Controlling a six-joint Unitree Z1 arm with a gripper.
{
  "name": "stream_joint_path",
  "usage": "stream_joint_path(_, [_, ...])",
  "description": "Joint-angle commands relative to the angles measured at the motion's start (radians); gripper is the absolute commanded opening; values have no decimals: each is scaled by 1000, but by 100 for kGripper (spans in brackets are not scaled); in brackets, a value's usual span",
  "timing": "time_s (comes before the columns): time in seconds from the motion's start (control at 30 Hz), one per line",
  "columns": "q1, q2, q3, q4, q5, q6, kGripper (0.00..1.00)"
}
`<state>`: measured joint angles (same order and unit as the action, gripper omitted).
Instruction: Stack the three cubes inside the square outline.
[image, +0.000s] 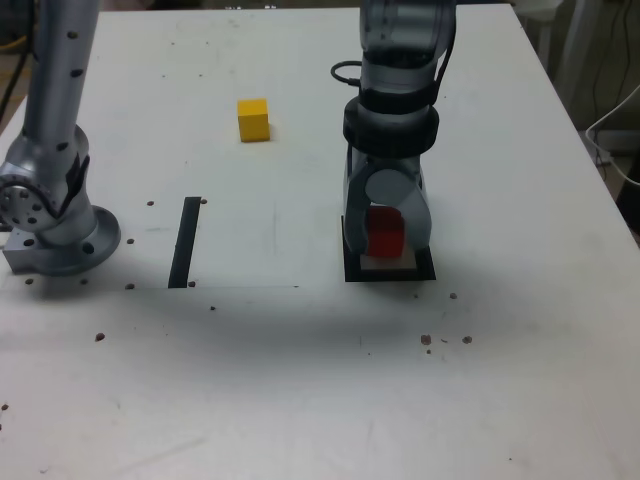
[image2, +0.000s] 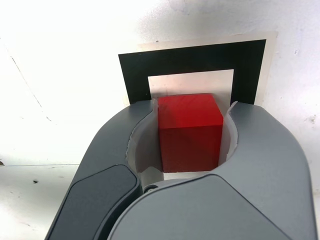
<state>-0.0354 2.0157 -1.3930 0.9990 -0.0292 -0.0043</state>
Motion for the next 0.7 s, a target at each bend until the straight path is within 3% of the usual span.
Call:
stream_joint_path(0.0, [-1, -14, 1, -6, -1, -2, 26])
stream_joint_path(0.2, [-1, -21, 9, -24, 1, -2, 30])
stream_joint_path(0.43, [-2, -21, 21, -26, -2, -2, 59])
stream_joint_path(0.67, [-1, -23, 23, -27, -2, 4, 75])
